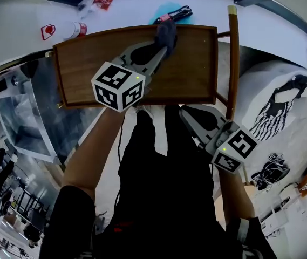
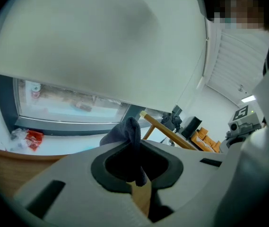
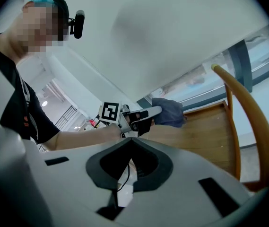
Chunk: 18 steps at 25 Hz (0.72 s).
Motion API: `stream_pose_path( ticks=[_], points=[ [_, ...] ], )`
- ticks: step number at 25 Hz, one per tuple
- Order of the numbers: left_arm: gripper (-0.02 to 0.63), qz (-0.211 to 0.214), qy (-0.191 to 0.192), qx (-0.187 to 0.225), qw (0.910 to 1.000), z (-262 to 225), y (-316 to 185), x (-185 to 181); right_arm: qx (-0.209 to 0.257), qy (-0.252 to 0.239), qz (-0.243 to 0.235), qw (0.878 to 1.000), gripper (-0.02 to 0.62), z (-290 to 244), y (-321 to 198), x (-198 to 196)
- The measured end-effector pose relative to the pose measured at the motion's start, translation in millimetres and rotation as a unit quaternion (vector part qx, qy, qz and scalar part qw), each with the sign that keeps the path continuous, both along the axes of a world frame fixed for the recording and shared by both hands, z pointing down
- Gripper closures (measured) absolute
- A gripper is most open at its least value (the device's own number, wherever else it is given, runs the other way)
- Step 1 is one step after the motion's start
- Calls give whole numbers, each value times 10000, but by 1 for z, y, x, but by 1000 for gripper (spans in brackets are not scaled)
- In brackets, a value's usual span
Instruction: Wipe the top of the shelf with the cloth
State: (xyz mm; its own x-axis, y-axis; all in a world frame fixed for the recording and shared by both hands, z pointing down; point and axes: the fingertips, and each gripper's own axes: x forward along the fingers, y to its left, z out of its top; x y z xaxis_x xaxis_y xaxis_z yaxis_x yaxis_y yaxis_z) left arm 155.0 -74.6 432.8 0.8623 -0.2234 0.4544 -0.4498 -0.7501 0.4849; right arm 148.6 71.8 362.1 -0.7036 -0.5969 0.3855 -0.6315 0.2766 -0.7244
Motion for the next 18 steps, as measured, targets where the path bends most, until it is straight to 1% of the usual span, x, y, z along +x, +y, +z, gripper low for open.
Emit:
stream_pose_path(
  ticks=[10,18],
  points=[
    [554,-810,-55,108,9966,-16,-20,-128,32,35,-668,9978,591,-4,-16,-89],
    [554,-1299,-249,134,9911,-9,-25,-223,-27,63,-1101,9939,591,0,-24,-150]
  ],
)
